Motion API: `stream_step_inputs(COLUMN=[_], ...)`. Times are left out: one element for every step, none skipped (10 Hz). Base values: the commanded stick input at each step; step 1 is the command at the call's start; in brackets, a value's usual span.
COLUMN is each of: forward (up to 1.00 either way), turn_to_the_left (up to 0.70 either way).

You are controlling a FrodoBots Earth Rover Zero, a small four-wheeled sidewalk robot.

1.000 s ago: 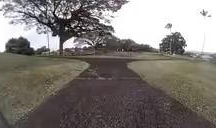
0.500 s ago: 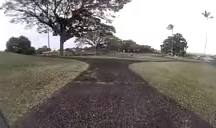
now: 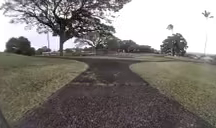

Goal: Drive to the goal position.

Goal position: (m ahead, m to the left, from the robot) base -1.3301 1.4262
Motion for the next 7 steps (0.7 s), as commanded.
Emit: stream_step_inputs(forward=[0.00,0.00,0.00,0.00,0.00,0.00,0.00], turn_to_the_left=[-1.00,-1.00,-1.00,-1.00,-1.00,-1.00,-1.00])
